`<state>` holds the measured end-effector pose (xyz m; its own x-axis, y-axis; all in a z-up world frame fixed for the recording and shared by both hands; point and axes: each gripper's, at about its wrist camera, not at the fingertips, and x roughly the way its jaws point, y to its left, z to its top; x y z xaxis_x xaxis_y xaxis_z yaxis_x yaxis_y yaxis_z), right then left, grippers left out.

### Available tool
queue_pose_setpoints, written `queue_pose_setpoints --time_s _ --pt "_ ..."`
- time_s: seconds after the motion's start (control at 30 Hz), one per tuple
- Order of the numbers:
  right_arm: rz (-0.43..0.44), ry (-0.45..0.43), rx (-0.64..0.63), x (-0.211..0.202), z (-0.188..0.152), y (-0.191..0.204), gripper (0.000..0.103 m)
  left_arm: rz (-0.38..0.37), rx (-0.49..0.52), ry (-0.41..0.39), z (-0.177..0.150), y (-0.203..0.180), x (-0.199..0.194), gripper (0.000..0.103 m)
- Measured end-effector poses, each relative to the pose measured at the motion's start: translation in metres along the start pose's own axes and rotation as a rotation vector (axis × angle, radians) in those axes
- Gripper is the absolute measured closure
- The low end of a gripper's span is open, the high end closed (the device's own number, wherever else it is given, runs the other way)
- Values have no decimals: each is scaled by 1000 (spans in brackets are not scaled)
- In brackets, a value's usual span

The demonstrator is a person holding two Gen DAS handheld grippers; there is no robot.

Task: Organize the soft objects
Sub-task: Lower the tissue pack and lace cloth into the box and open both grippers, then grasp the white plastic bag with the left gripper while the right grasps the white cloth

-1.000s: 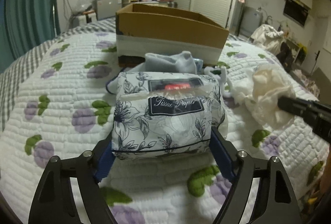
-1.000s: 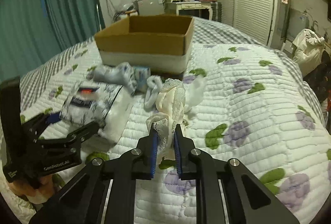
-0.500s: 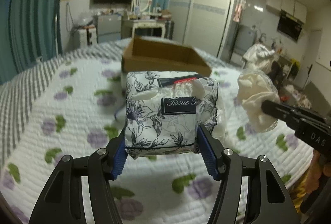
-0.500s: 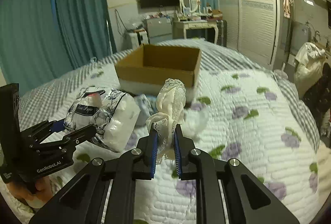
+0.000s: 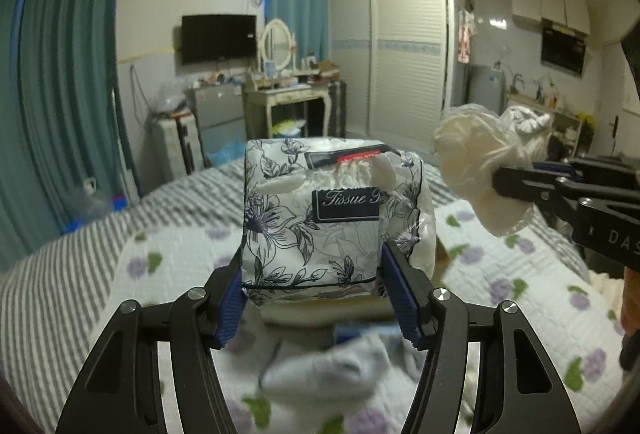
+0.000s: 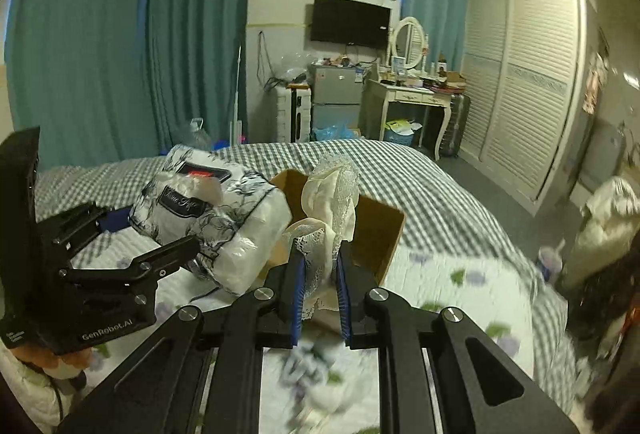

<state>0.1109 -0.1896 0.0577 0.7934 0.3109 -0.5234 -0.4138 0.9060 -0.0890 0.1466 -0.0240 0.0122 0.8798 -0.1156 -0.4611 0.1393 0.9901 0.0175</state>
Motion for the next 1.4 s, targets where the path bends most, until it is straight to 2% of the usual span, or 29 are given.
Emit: queue_pose_setpoints --time_s 0.17,0.33,0.43,0.47,0.57,0.63,0.67,0.7,0.77,0.87,0.97,1.07,1.13,1.2,1.27,1.4 --pt "-13 33 -20 55 22 -16 89 17 10 35 12 5 51 42" --pt "-19 95 -11 115 20 -39 89 12 9 70 15 5 93 42" --pt "17 133 15 139 14 -49 89 18 28 91 13 0 108 40" --pt "19 141 18 144 11 -51 89 24 36 93 12 0 111 33" --pt "30 170 56 156 3 -59 89 24 43 97 13 -3 114 22" --pt "46 188 79 159 -3 -67 84 52 32 94 15 -5 112 19" --pt "36 189 84 158 -4 -69 74 58 26 92 16 -5 109 18" --pt "27 187 86 156 -4 -72 59 56 21 95 17 -4 108 18" --pt "22 168 100 146 0 -77 43 51 13 109 21 -1 100 18" --pt "6 119 117 114 14 -75 42 65 21 96 29 -4 75 17" --pt "-7 79 105 75 22 -61 36 70 19 62 39 -1 33 17" --pt "-39 74 65 35 23 -47 35 71 11 23 45 0 -10 6" --pt "-61 74 45 8 23 -39 31 74 5 -6 45 1 -38 4" --pt "-70 72 36 -15 22 -33 16 72 2 -10 42 2 -60 3" --pt "-74 58 31 -35 16 -27 9 70 3 -14 33 1 -77 3" --pt "-78 95 26 -53 -13 -14 9 81 8 -5 8 -3 -96 3"
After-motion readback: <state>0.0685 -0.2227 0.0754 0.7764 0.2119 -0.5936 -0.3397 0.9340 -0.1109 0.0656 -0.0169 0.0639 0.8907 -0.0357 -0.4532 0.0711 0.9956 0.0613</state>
